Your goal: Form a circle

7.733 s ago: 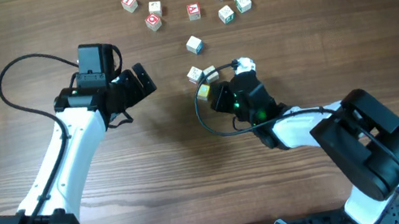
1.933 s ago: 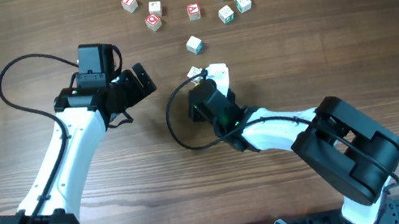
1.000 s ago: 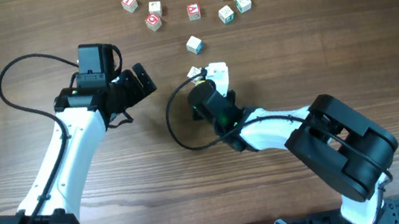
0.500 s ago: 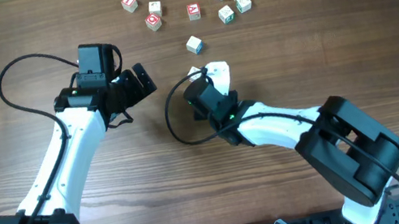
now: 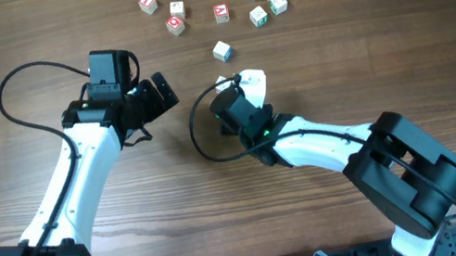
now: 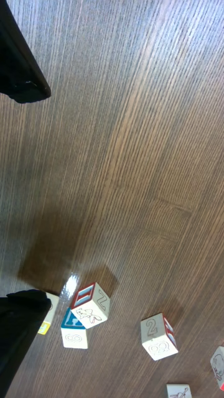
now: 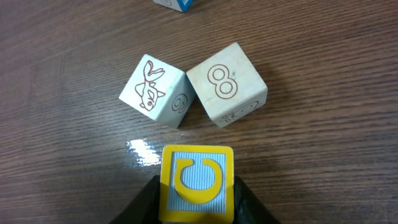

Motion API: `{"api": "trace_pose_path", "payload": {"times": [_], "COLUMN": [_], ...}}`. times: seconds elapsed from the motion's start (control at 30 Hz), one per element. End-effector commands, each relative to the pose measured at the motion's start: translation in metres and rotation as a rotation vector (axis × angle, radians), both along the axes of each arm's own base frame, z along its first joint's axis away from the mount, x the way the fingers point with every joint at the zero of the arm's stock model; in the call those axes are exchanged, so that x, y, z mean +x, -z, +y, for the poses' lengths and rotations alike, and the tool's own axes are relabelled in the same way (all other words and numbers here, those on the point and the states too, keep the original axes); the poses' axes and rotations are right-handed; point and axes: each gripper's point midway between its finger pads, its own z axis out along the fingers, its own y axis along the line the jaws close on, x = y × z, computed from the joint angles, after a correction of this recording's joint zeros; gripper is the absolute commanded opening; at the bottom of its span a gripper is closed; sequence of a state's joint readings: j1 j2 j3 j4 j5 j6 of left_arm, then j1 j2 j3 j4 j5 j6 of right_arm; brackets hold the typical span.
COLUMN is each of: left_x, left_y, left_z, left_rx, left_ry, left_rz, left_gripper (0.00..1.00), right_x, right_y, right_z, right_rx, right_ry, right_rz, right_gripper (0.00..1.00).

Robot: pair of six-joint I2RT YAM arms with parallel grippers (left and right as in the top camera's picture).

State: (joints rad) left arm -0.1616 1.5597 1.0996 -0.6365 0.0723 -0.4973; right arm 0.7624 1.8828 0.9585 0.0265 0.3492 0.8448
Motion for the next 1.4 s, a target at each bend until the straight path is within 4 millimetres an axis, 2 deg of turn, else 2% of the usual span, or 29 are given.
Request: {"api": "trace_pose_path", "payload": {"times": [0.0,0.23,0.5,0.63,0.8,1.07,1.1,1.2,1.3,1.33,1.37], "left_x": [0.0,0.0,0.0,0.0,0.0,0.0,0.0,0.0,0.0,0.0,0.0], "left_y": [0.0,0.0,0.0,0.0,0.0,0.0,0.0,0.0,0.0,0.0,0.0], "left_z": [0.003,0.003,0.003,0.003,0.003,0.003,0.003,0.003,0.003,0.003,0.003], "left_rx": [0.017,0.017,0.017,0.017,0.017,0.017,0.017,0.017,0.017,0.017,0.017], "left_ry": [0.01,0.01,0.01,0.01,0.01,0.01,0.01,0.01,0.01,0.01,0.01], "left_rz": [-0.004,-0.004,-0.004,-0.004,-0.004,-0.004,-0.004,-0.004,-0.004,-0.004,-0.004], "left_gripper": [1.0,1.0,1.0,1.0,1.0,1.0,1.0,1.0,1.0,1.0,1.0], "right_x": [0.007,0.006,-0.01,-0.008,-0.002,0.003,0.003,0.006,0.001,-0.002,-0.011], "right_y": [0.0,0.003,0.017,0.015,0.009,0.005,0.003,-0.019,-0.053,-0.061,-0.065], "right_z": [-0.001,-0.002,-0.002,0.001,0.006,0.001,0.002,0.004,0.001,-0.002,-0.006], "right_rx": [0.005,-0.007,-0.061,-0.053,-0.046,-0.059,-0.056,-0.023,0.007,0.012,0.025], "right_ry": [0.032,0.033,-0.063,-0.069,-0.089,-0.061,-0.061,-0.06,-0.06,-0.054,-0.049], "right_rz": [-0.018,-0.017,0.065,0.056,0.017,-0.009,-0.012,-0.05,-0.074,-0.071,-0.039], "right_gripper": [0.24,0.24,0.27,0.29,0.37,0.43,0.43,0.45,0.48,0.4,0.22]}}
